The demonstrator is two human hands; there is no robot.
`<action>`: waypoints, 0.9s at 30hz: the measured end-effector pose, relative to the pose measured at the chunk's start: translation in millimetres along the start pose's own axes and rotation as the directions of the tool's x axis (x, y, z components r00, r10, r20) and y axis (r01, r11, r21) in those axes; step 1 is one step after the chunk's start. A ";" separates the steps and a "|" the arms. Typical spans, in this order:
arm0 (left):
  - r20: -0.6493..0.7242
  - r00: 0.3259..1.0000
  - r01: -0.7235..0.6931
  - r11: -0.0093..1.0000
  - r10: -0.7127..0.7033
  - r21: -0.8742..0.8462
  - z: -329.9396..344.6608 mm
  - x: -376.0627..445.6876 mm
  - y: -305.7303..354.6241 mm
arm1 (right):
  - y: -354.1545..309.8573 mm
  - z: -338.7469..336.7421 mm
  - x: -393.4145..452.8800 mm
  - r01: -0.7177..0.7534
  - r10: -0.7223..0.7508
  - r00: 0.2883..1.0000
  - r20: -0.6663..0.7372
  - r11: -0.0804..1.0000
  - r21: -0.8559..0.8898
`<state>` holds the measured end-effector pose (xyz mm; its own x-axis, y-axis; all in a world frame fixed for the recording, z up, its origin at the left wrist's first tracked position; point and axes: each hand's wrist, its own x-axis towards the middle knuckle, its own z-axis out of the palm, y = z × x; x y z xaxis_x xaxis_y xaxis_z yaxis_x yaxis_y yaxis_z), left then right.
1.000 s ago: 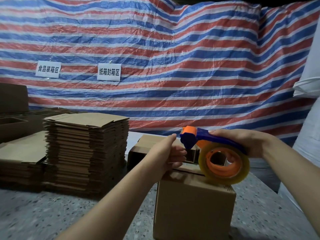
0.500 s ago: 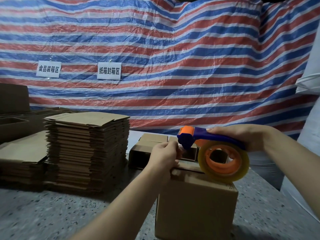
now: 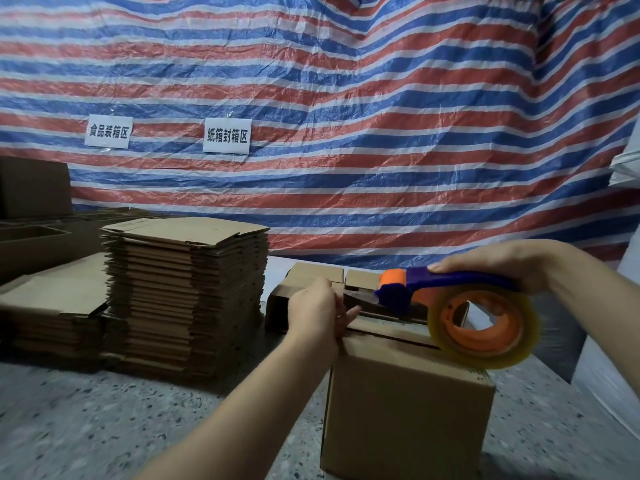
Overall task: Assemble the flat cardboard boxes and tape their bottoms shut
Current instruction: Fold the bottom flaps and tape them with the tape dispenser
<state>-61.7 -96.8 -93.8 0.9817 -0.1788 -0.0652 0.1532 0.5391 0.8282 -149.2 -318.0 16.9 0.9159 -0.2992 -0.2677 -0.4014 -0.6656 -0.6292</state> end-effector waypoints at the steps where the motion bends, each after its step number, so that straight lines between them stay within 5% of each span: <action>1: 0.028 0.998 -0.059 0.989 0.056 0.137 -9.0 2.1 0.8 | -3.6 1.7 0.7 -0.004 0.004 1.000 0.007 1.000 -0.017; 6: 0.119 0.978 -0.207 0.819 0.169 0.535 -48.6 11.7 -11.4 | -20.7 10.5 2.6 -0.022 0.022 1.000 -0.002 0.994 -0.107; 27: 0.096 0.995 -0.054 0.828 0.001 0.558 -63.4 18.6 -39.2 | -36.8 21.0 4.0 -0.042 0.042 0.999 -0.007 0.979 -0.200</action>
<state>-42.2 -69.0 -162.7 0.9665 -0.2566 -0.0109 0.0103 -0.0035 0.9999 -130.6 -280.4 23.6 0.8982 -0.3314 -0.2888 -0.4337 -0.7757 -0.4585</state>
